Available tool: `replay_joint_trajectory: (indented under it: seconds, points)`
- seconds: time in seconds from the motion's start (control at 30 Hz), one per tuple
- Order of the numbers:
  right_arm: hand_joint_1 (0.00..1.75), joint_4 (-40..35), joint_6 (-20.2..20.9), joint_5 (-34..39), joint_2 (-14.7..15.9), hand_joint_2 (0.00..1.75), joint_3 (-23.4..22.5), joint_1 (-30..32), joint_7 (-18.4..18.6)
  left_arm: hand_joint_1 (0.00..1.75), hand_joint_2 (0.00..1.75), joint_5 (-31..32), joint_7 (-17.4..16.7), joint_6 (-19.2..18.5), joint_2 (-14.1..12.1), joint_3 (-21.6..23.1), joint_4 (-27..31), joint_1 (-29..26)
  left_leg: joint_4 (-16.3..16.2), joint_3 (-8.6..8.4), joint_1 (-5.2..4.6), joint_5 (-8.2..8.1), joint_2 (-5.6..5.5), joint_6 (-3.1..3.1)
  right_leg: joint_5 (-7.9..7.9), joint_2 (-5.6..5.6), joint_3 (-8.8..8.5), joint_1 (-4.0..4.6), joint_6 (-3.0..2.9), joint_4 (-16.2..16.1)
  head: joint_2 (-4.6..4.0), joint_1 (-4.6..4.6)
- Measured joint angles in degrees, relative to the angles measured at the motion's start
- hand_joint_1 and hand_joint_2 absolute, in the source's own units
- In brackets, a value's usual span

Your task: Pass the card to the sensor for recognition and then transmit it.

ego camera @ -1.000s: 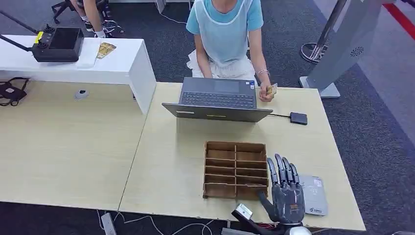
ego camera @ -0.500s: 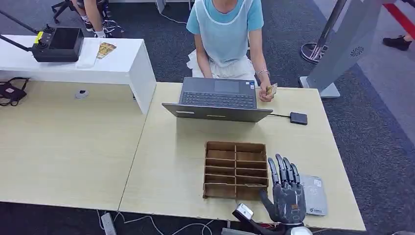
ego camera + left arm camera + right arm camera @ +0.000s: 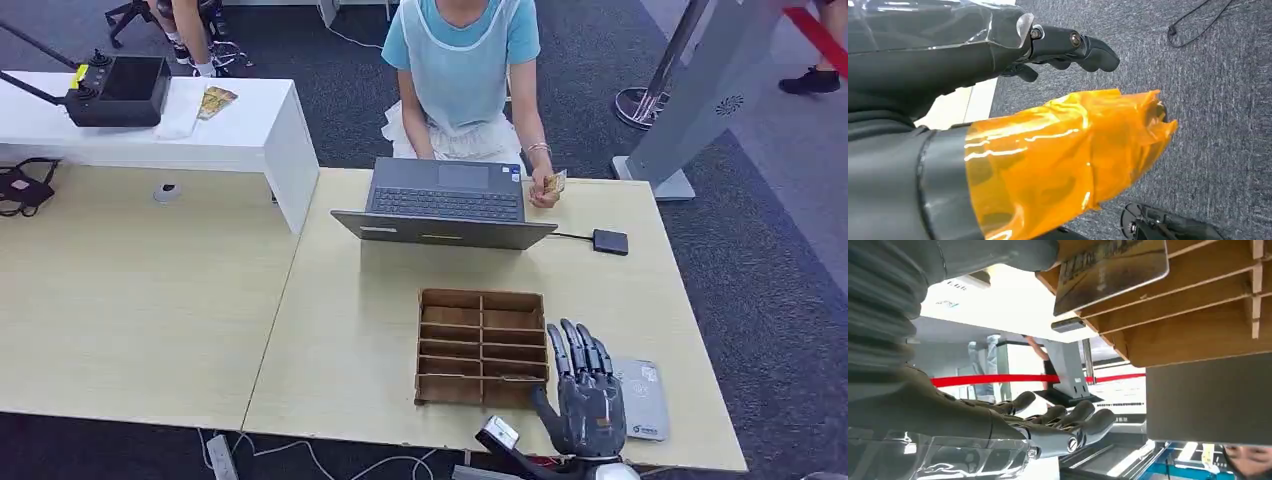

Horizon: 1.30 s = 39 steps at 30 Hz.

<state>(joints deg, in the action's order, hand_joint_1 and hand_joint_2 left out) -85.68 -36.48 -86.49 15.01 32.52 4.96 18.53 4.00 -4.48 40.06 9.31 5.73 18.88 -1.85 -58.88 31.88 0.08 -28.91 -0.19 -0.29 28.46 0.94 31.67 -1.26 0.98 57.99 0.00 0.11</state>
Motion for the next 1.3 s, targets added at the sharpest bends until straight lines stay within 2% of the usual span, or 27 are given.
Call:
replay_joint_trajectory:
  seconds: [0.17, 0.3, 0.33, 0.4, 0.43, 0.7, 0.77, 0.87, 1.0, 1.13, 1.17, 1.23, 1.3]
  points:
    - [0.38, -0.22, 0.55, 0.33, 0.33, 1.75, 0.02, 0.1, 0.0, 0.0, 0.0, 0.0, 0.87, 0.0, 0.07, -0.07, 0.0, -0.01, 0.0, 0.0, 0.0, 0.0, 0.0, 0.0, 0.0, 0.0, 0.0, 0.0, 0.0, 0.0, 0.0, 0.0]
    - [0.54, -0.59, 0.96, 0.61, 0.77, 1.75, 0.04, 0.18, 0.0, 0.0, 0.0, 0.0, 0.98, 0.0, 0.15, -0.15, 0.0, -0.01, 0.0, 0.0, 0.0, 0.0, 0.0, 0.0, 0.0, 0.0, 0.0, 0.0, 0.0, 0.0, 0.0, 0.0]
    - [0.68, -0.7, 1.05, 0.61, 0.83, 1.75, 0.07, 0.19, 0.0, 0.0, 0.0, 0.0, 0.98, 0.0, 0.15, -0.18, 0.0, -0.01, 0.0, 0.0, 0.0, 0.0, 0.0, 0.0, 0.0, 0.0, 0.0, 0.0, 0.0, 0.0, 0.0, 0.0]
    - [0.7, -0.79, 1.31, 0.63, 0.96, 1.75, 0.09, 0.19, 0.0, 0.0, 0.0, 0.0, 0.98, 0.0, 0.15, -0.28, 0.0, -0.01, 0.0, 0.0, 0.0, 0.0, 0.0, 0.0, 0.0, 0.0, 0.0, 0.0, 0.0, 0.0, 0.0, 0.0]
    - [0.86, -0.85, 1.35, 0.63, 0.98, 1.75, 0.11, 0.21, 0.02, 0.0, 0.0, 0.0, 0.98, 0.0, 0.17, -0.33, 0.0, -0.01, 0.0, 0.0, 0.0, 0.0, 0.0, 0.0, 0.0, 0.0, 0.0, 0.0, 0.0, 0.0, 0.0, 0.02]
    - [0.94, -1.18, 1.35, 0.7, 1.38, 1.75, 0.37, 0.21, 0.02, 0.0, 0.0, 0.0, 0.98, 0.0, 0.17, -0.46, 0.0, -0.02, 0.0, 0.0, 0.0, 0.0, 0.0, 0.0, 0.0, 0.0, 0.0, 0.0, 0.0, 0.0, 0.0, 0.0]
    - [1.19, -1.2, 1.35, 0.77, 1.42, 1.75, 0.46, 0.21, 0.02, 0.0, 0.0, 0.0, 1.01, 0.0, 0.17, -0.48, 0.0, -0.01, 0.0, 0.0, 0.0, 0.0, 0.0, 0.0, 0.0, 0.0, 0.0, 0.0, 0.0, 0.0, 0.0, 0.0]
    - [1.29, -1.2, 1.35, 0.81, 1.47, 1.75, 0.63, 0.21, 0.02, 0.0, 0.0, 0.0, 1.05, 0.0, 0.17, -0.52, 0.0, -0.01, 0.0, 0.0, 0.0, 0.0, 0.0, 0.0, 0.0, 0.0, 0.0, 0.0, 0.0, 0.0, 0.0, 0.0]
    - [1.33, -1.2, 1.49, 0.87, 1.57, 1.75, 0.81, 0.21, 0.02, 0.0, 0.0, 0.0, 1.07, 0.0, 0.17, -0.57, 0.0, -0.01, 0.0, 0.0, 0.0, 0.0, 0.0, 0.0, 0.0, 0.0, 0.0, 0.0, 0.0, 0.0, 0.0, 0.0]
    - [1.47, -1.2, 1.53, 1.0, 1.75, 1.75, 0.96, 0.21, 0.02, 0.0, 0.0, 0.0, 1.14, 0.0, 0.17, -0.85, 0.0, -0.01, 0.0, 0.0, 0.0, 0.0, 0.0, 0.0, 0.0, 0.0, 0.0, 0.0, 0.0, 0.0, 0.0, 0.0]
    - [1.55, -1.2, 1.51, 1.05, 1.77, 1.75, 0.98, 0.21, 0.02, 0.0, 0.0, 0.0, 1.14, 0.0, 0.17, -0.92, 0.0, -0.02, 0.0, 0.0, 0.0, 0.0, 0.0, 0.0, 0.0, 0.0, 0.0, 0.0, 0.0, 0.0, 0.0, 0.0]
    - [1.54, -1.2, 1.53, 1.38, 1.79, 1.75, 1.05, 0.22, 0.0, 0.0, 0.0, 0.0, 1.18, 0.0, 0.17, -0.94, 0.0, -0.02, 0.0, 0.0, 0.0, 0.0, 0.0, 0.0, 0.0, 0.0, 0.0, 0.0, 0.0, 0.0, 0.0, 0.0]
    - [1.61, -1.2, 1.48, 3.58, 1.82, 1.75, 1.18, 0.21, -0.65, 0.0, 0.0, 0.0, 1.33, 0.0, 0.2, -0.96, 0.0, -0.02, 0.0, 0.0, 0.0, 0.0, 0.0, 0.0, 0.0, 0.0, 0.0, 0.0, 0.0, 0.0, 0.0, 0.0]
